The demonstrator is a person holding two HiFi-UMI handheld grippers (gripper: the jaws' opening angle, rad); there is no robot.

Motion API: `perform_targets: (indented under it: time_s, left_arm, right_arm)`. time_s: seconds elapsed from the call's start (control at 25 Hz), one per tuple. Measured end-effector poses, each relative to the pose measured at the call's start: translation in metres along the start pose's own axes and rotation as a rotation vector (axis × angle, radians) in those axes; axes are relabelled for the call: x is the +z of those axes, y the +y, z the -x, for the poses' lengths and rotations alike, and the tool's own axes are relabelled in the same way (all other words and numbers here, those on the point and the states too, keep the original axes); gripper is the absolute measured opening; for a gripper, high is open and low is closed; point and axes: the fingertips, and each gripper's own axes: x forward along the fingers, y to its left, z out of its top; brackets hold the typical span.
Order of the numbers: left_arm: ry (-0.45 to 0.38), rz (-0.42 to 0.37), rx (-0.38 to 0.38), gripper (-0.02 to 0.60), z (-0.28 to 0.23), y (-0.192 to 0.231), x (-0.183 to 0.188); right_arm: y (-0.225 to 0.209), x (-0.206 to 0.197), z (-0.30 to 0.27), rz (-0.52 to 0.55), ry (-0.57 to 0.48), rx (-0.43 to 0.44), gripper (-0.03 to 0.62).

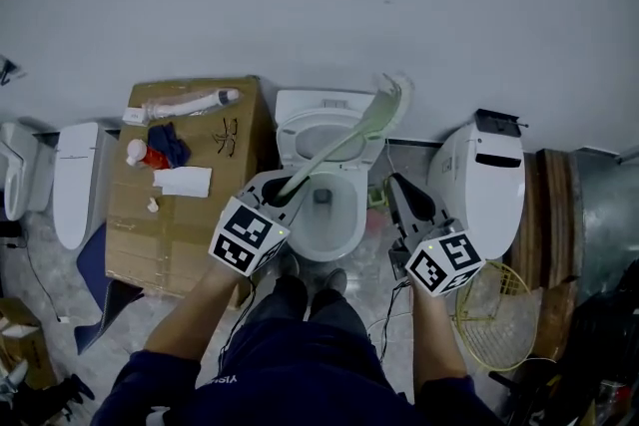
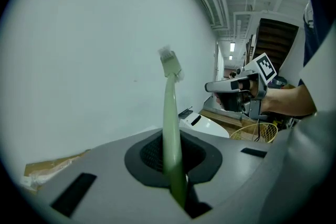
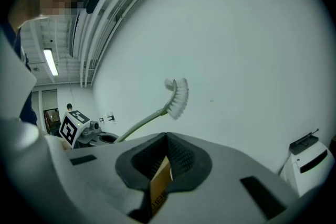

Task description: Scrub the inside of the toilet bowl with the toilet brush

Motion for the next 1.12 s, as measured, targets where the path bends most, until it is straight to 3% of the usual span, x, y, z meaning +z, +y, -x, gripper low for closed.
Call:
perform_targets:
  time_s: [0.52,1.12]
  left_arm:
    - [-0.07,-0.019,0.022,0.035,0.029,0.002,0.027]
    - [-0.106,0.006,0.046,0.034,0.046,0.002,0.032]
  right_arm:
    - [0.02,0.038,0.017,0.045,-0.061,0.006,0.005]
    - [0.033,0.044,0.023,0.067,-0.059,0.013,0.005]
